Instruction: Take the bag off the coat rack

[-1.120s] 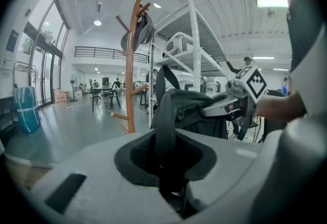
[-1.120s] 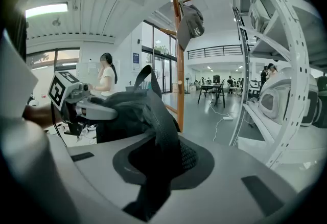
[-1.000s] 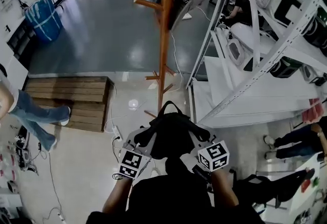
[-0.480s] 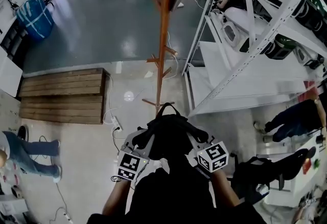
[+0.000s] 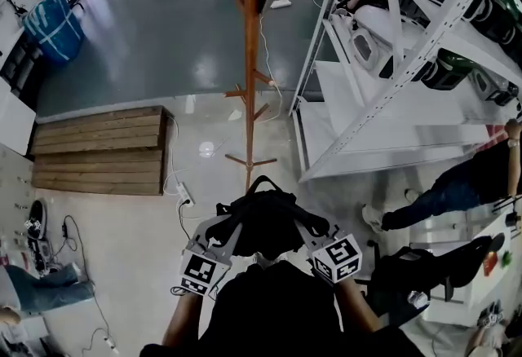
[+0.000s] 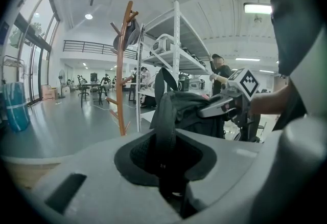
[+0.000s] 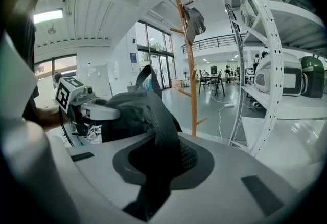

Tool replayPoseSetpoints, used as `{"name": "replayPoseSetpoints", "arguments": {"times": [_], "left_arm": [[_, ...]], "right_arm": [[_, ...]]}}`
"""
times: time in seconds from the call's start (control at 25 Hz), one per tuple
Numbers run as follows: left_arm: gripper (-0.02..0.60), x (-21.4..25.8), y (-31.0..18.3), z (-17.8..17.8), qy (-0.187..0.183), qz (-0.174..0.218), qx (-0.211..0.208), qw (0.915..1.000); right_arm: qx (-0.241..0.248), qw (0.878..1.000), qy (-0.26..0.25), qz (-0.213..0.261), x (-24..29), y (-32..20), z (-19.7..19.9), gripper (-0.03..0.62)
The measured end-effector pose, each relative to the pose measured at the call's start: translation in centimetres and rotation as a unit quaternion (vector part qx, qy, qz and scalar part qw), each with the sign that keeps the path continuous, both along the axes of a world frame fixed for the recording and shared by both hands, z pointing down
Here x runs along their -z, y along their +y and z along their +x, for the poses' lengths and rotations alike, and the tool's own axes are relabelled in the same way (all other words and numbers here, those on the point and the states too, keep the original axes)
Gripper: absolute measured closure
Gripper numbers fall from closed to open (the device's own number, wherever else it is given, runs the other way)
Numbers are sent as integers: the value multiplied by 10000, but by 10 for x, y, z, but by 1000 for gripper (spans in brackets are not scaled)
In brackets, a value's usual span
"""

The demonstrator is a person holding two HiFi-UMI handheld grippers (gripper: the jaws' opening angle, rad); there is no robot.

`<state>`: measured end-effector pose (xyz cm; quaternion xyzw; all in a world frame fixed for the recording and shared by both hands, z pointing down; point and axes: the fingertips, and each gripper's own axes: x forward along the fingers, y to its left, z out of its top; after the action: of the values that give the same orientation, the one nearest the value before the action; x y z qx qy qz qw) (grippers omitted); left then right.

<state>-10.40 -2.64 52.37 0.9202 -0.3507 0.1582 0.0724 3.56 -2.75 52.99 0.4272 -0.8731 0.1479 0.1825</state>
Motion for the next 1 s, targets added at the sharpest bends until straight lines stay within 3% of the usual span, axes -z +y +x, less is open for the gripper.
{"name": "replayPoseSetpoints", "arguments": {"times": [0.4,0.84,1.0], "left_arm": [[511,-2,15,27,-86,7,-2,10000],[511,-16,35,59,-149,-338,-52,9993],[511,-19,39,67,-142,-229,-123,9996]], "right_arm": [[333,9994,-65,-6,-2,13,29,537],[399,9989,-100,-224,-19,33,63,537],[404,9986,-125,-305,-19,40,68,537]]}}
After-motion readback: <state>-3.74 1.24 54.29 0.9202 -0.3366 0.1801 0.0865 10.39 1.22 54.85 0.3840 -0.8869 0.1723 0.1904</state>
